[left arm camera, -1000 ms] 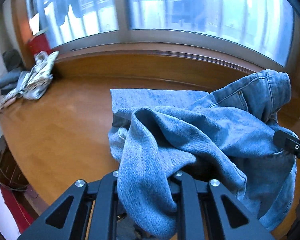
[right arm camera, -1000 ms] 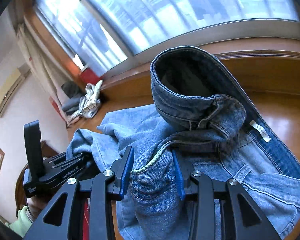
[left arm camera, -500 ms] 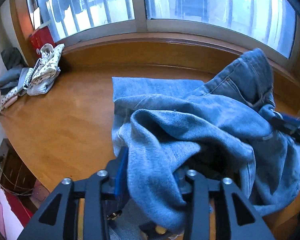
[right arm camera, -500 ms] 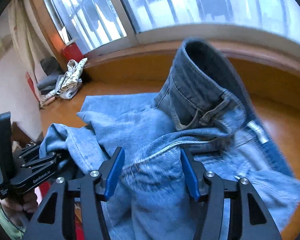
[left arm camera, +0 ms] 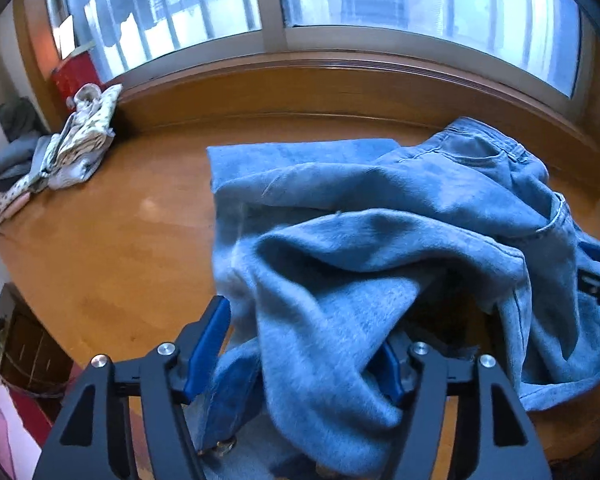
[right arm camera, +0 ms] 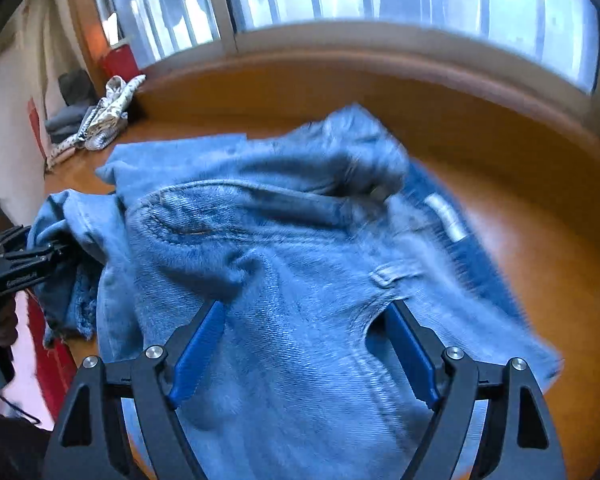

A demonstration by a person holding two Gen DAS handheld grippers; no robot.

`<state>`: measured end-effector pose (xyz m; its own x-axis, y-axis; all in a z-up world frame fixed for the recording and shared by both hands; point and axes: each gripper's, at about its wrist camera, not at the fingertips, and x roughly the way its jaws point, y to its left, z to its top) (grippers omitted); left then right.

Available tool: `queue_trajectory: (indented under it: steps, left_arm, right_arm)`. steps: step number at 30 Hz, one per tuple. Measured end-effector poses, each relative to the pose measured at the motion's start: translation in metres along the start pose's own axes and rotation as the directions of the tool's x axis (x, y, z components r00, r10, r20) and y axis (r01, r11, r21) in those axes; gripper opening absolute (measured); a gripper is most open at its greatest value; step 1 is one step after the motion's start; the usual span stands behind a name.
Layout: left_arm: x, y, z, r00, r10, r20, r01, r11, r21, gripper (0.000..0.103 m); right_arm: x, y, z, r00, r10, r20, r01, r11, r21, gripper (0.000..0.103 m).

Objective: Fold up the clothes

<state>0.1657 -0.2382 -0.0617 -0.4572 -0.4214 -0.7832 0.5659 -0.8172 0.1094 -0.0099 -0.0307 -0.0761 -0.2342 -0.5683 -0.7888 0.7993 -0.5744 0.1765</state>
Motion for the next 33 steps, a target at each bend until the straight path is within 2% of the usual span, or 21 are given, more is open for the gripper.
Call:
queue_trajectory:
  steps: [2, 3, 4, 7, 9, 20, 26, 29, 32, 33]
  left_arm:
    - [0.000, 0.001, 0.002, 1.000, -0.005, 0.017, 0.005, 1.000, 0.017, 0.054]
    - [0.001, 0.006, 0.004, 1.000, -0.013, 0.025, 0.012, 1.000, 0.022, 0.054]
    - [0.001, 0.010, 0.006, 0.999, -0.020, 0.033, 0.019, 0.999, 0.028, 0.054]
    - [0.003, 0.026, 0.010, 0.998, -0.027, 0.054, 0.024, 0.999, 0.046, 0.054]
    - [0.004, 0.041, 0.015, 0.997, -0.030, 0.069, 0.025, 0.998, 0.064, 0.054]
    - [0.028, 0.151, 0.051, 0.992, -0.075, 0.097, 0.061, 0.988, 0.140, 0.054]
    - [0.031, 0.192, 0.058, 0.988, -0.113, 0.102, 0.097, 0.984, 0.151, 0.054]
    - [0.025, 0.204, 0.059, 0.984, -0.141, 0.110, 0.122, 0.979, 0.161, 0.054]
    - [0.015, 0.213, 0.059, 0.979, -0.159, 0.125, 0.138, 0.977, 0.160, 0.054]
    - [0.010, 0.216, 0.060, 0.978, -0.155, 0.137, 0.132, 0.978, 0.160, 0.054]
  right_arm:
    - [0.011, 0.006, 0.001, 0.999, 0.040, -0.017, -0.039, 0.999, 0.025, 0.071]
    - [0.018, 0.011, 0.002, 0.998, 0.061, -0.035, -0.060, 0.998, 0.031, 0.047]
    - [0.023, 0.016, 0.004, 0.996, 0.072, -0.046, -0.070, 0.997, 0.040, 0.034]
    - [0.030, 0.036, 0.010, 0.995, 0.091, -0.033, -0.089, 0.995, 0.049, 0.021]
    - [0.036, 0.056, 0.014, 0.993, 0.114, -0.026, -0.112, 0.992, 0.051, 0.017]
    - [0.079, 0.161, 0.038, 0.987, 0.163, -0.009, -0.161, 0.979, 0.127, 0.016]
    - [0.099, 0.204, 0.046, 0.988, 0.156, -0.011, -0.153, 0.978, 0.140, 0.016]
    - [0.098, 0.213, 0.050, 0.993, 0.111, -0.037, -0.105, 0.986, 0.126, 0.020]
    - [0.080, 0.209, 0.055, 0.996, 0.069, -0.053, -0.063, 0.991, 0.115, 0.023]
    - [0.071, 0.206, 0.058, 0.996, 0.067, -0.054, -0.061, 0.991, 0.121, 0.026]
